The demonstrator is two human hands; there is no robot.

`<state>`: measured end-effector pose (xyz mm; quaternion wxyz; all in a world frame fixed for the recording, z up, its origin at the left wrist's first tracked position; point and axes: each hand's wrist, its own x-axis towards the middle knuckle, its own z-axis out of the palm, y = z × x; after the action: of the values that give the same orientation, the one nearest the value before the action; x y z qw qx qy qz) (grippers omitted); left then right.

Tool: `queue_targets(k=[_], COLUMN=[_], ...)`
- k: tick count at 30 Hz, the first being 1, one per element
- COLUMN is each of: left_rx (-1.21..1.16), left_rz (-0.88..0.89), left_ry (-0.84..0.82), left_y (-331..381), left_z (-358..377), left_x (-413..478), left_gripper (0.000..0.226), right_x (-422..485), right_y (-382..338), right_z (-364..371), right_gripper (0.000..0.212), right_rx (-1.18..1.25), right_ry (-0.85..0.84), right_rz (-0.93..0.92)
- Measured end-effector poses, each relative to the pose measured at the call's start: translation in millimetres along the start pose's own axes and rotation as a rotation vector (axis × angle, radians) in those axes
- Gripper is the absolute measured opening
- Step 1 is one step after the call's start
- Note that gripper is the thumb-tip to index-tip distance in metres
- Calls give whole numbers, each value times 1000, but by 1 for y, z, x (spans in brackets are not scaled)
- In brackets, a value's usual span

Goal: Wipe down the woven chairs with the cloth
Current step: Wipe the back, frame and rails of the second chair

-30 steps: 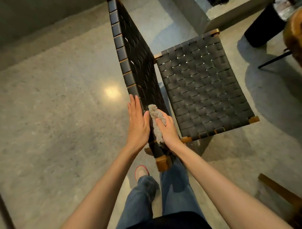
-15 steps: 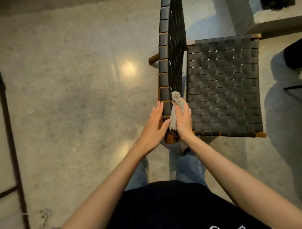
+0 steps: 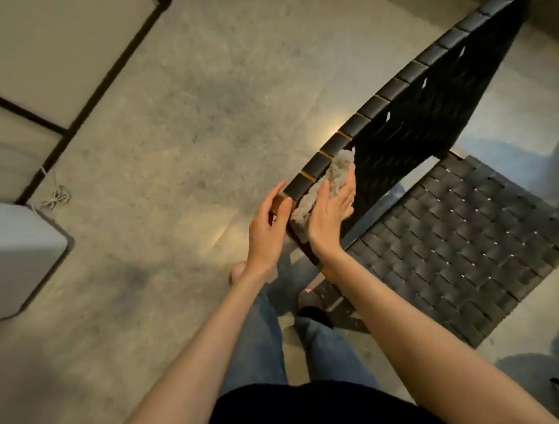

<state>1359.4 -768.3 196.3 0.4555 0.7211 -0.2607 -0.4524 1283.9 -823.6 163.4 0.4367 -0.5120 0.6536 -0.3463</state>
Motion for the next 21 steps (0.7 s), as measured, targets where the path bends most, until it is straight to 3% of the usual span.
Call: queue_targets(k=[8, 16, 21], left_rx=[-7, -99, -116], left_rz=[110, 243, 321], left_ry=[82, 211, 172], left_y=[-25, -75, -122], left_z=[4, 31, 53], left_x=[-16, -17, -20], left_gripper=[40, 54, 59], right_x=[-3, 3, 14], right_y=[18, 66, 99], right_z=[-5, -13, -9], right_gripper=[53, 53, 48], right_rx=[-48, -114, -139], right_ry=[-54, -172, -176], right_rz=[-238, -642, -822])
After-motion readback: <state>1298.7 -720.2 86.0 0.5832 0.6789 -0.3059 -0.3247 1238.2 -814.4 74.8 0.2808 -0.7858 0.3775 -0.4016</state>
